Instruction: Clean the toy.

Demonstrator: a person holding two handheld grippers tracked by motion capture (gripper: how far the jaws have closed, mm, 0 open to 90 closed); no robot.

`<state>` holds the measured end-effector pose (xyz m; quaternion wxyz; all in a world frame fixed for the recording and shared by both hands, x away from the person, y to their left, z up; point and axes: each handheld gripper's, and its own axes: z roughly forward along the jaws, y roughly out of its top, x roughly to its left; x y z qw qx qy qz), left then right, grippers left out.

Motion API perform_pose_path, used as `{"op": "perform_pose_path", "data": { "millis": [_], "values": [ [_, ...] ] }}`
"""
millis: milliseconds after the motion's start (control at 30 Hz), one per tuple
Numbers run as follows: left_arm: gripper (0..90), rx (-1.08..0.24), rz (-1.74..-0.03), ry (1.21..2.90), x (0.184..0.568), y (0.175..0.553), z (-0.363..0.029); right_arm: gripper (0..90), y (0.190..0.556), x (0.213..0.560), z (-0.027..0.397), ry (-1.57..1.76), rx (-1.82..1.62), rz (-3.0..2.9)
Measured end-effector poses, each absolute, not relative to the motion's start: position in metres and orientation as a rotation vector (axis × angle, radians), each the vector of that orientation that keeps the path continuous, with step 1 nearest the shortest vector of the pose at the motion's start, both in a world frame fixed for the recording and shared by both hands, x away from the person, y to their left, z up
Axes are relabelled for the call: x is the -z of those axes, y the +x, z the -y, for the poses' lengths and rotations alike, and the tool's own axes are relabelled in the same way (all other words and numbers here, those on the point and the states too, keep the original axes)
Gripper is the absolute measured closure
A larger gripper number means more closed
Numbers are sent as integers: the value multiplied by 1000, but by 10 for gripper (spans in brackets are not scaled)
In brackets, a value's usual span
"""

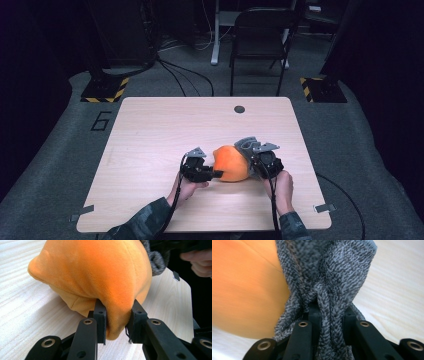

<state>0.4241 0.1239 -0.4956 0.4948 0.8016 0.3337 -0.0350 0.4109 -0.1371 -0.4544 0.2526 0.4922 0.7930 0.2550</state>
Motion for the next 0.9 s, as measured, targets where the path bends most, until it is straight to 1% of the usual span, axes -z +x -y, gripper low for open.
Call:
{"op": "perform_pose_path", "data": {
  "millis": [100, 167, 200, 300, 433, 467, 500, 533, 600, 633, 667, 700, 800, 833, 867, 900],
  "values": [
    [728, 88, -818, 1934, 496, 425, -125, 760, 422, 476, 149, 1388, -591, -2178],
    [728, 88, -819, 1933, 496, 425, -126, 760, 424, 481, 150, 1411, -564, -2195],
    [728, 89, -819, 1933, 496, 425, -126, 757, 429, 490, 152, 1432, -530, -2212],
    [727, 86, -817, 1933, 496, 425, -126, 757, 431, 491, 155, 1442, -533, -2227],
    [726, 90, -822, 1932, 497, 426, -127, 760, 425, 472, 160, 1439, -593, -2153],
    [726, 88, -822, 1932, 497, 426, -126, 761, 417, 452, 161, 1427, -670, -2105],
    [725, 88, -822, 1932, 497, 426, -126, 761, 417, 452, 161, 1427, -670, -2105],
    [724, 86, -821, 1933, 497, 426, -126, 762, 406, 428, 157, 1385, -768, -2053],
    [723, 84, -820, 1933, 497, 426, -126, 763, 398, 414, 149, 1332, -841, -2052],
    [721, 84, -820, 1933, 497, 426, -126, 763, 398, 414, 149, 1332, -841, -2052],
    [720, 82, -820, 1935, 497, 426, -126, 764, 393, 409, 135, 1270, -858, -2084],
    [720, 77, -814, 1939, 497, 426, -126, 765, 393, 412, 126, 1260, -851, -2107],
    [707, 69, -816, 1951, 497, 426, -126, 774, 399, 431, 109, 1233, -749, -2164],
    [701, 69, -816, 1951, 497, 426, -126, 774, 399, 431, 109, 1233, -749, -2164],
    [693, 66, -818, 1953, 498, 426, -125, 778, 403, 441, 108, 1256, -743, -2168],
    [685, 59, -815, 1955, 498, 427, -125, 779, 405, 443, 109, 1254, -741, -2173]
  ]
}}
